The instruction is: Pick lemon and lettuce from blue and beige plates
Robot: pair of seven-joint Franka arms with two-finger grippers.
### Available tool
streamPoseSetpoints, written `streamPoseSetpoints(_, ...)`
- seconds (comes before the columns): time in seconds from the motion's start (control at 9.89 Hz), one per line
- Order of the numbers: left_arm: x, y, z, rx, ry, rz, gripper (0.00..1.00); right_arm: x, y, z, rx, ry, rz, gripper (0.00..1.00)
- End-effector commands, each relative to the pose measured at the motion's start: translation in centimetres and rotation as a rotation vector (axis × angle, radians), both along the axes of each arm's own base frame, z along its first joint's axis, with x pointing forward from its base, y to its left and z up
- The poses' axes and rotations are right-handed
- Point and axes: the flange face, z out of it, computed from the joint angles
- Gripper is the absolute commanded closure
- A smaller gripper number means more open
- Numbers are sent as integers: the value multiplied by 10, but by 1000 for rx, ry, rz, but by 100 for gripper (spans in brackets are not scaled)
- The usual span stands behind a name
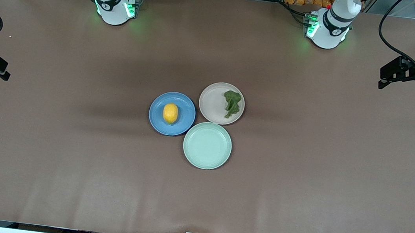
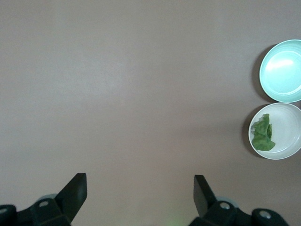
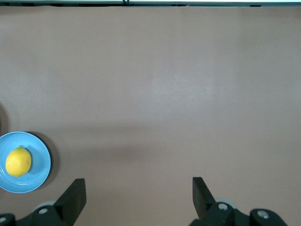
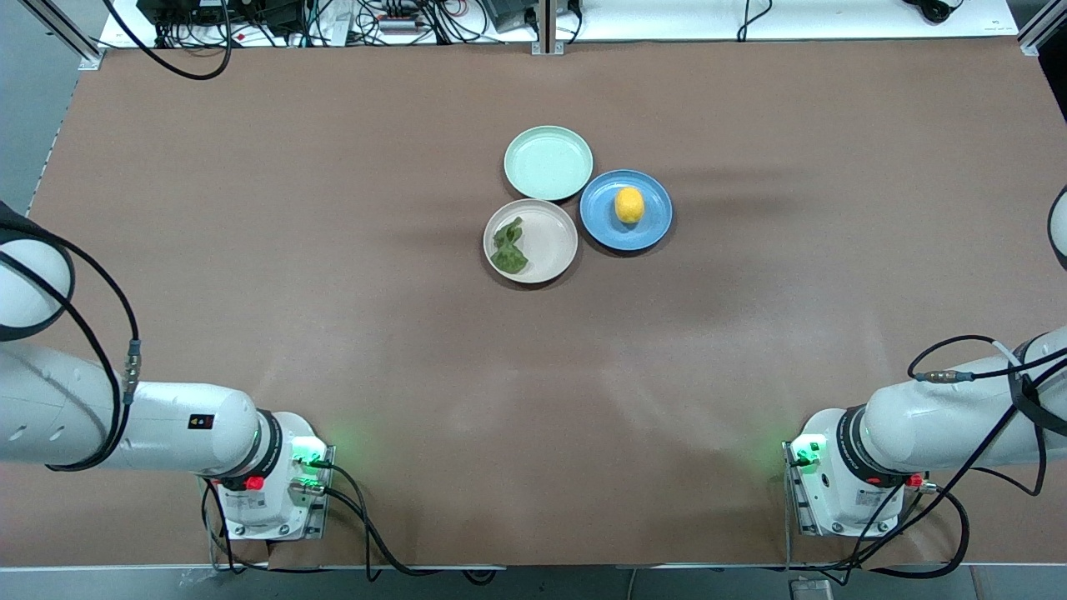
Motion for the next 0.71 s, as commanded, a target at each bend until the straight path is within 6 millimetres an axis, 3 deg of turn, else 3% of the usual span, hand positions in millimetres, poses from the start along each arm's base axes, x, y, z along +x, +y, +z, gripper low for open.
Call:
streamPoseSetpoints(0.0,-2,2,1,-14,13,-7,0,-5,-1,5,-15,-3,8,0)
streamPoseSetpoints(0.61,2,-8,-15,-17,45,-24,0,-5,-1,5,-15,-3,8,0)
